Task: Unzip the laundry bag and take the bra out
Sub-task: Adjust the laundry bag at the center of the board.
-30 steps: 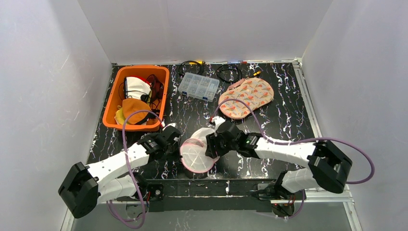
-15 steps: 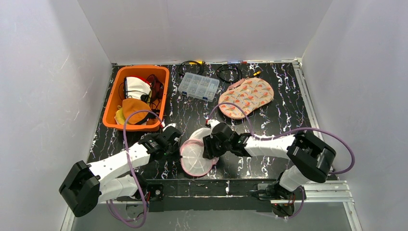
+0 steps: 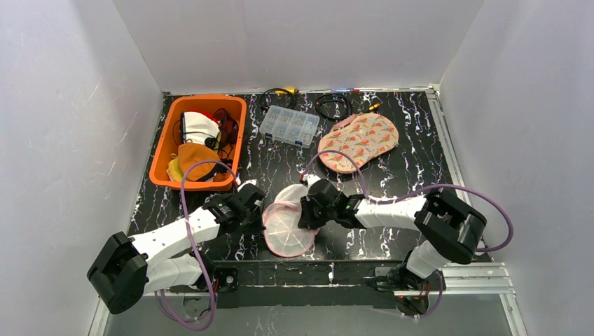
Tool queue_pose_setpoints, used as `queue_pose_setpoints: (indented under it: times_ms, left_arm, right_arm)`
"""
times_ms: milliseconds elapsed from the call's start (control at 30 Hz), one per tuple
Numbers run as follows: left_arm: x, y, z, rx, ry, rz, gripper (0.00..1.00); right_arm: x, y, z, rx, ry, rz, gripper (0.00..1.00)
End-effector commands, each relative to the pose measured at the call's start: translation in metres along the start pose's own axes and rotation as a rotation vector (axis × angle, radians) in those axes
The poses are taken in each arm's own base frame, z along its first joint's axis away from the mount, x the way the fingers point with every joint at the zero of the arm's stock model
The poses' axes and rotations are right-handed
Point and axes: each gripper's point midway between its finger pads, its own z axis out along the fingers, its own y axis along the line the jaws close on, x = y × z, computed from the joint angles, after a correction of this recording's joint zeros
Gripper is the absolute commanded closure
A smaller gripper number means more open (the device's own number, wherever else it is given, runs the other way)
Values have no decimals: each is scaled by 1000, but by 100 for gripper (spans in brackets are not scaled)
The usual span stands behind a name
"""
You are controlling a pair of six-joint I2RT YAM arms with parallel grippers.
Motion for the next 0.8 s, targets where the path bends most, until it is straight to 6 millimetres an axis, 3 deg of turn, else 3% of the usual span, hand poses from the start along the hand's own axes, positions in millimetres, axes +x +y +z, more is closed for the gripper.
queue_pose_setpoints:
  times_ms: [0,433,633,767]
  left_arm:
    - [2,8,0,-29,-5,12,100]
    - [1,-8,-3,63,-10,7,100]
    - [5,-29,-5,162,32,8,100]
    - [1,-40,-9,206,27,4,100]
  right_arm:
    - [0,-8,-16,48,-14,7,99]
    - [-64,-13,-96,158,-295,-3,99]
    - [-88,-20,-115,196,-447,79,99]
    - [-102,-20,-111,204,-492,121,99]
